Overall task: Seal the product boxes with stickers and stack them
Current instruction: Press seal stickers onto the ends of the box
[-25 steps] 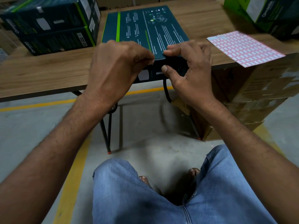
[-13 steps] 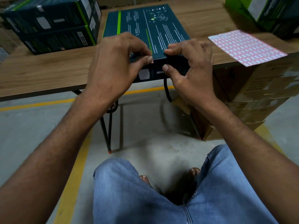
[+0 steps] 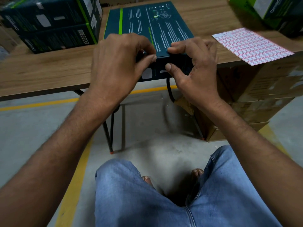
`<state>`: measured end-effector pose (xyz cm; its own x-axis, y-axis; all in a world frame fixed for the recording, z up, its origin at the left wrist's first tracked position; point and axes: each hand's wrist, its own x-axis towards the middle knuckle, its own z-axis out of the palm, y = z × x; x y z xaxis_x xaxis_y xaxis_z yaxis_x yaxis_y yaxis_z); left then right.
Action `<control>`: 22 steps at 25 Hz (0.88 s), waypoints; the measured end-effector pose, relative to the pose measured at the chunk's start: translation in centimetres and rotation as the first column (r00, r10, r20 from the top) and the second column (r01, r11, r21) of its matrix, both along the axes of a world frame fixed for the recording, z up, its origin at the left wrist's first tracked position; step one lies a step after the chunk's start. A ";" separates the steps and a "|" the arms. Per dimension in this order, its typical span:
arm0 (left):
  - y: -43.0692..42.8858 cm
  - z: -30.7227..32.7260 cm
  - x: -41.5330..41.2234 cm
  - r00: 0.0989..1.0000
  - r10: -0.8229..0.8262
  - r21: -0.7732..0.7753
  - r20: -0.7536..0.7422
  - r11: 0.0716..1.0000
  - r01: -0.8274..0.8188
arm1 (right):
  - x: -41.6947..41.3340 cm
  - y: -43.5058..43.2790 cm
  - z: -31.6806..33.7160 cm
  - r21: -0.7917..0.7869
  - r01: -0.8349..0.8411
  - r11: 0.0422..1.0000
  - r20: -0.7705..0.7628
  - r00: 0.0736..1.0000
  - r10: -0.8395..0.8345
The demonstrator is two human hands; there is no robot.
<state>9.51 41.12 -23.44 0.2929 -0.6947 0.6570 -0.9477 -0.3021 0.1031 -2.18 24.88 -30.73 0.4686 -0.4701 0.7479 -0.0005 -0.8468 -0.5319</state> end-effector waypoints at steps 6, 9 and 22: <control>0.3 -1.8 0.8 0.993 -0.095 -0.066 0.073 0.993 0.100 | 0.0 0.0 0.0 0.008 0.003 1.000 -0.004 1.000 -0.003; 0.2 -2.3 1.0 0.985 -0.092 -0.093 0.146 0.990 0.107 | 0.0 0.0 0.0 0.007 0.001 1.000 -0.013 1.000 -0.001; 0.2 -3.6 1.0 0.980 -0.049 -0.126 0.194 0.989 0.075 | -0.1 0.0 0.1 -0.002 -0.001 1.000 0.005 1.000 0.001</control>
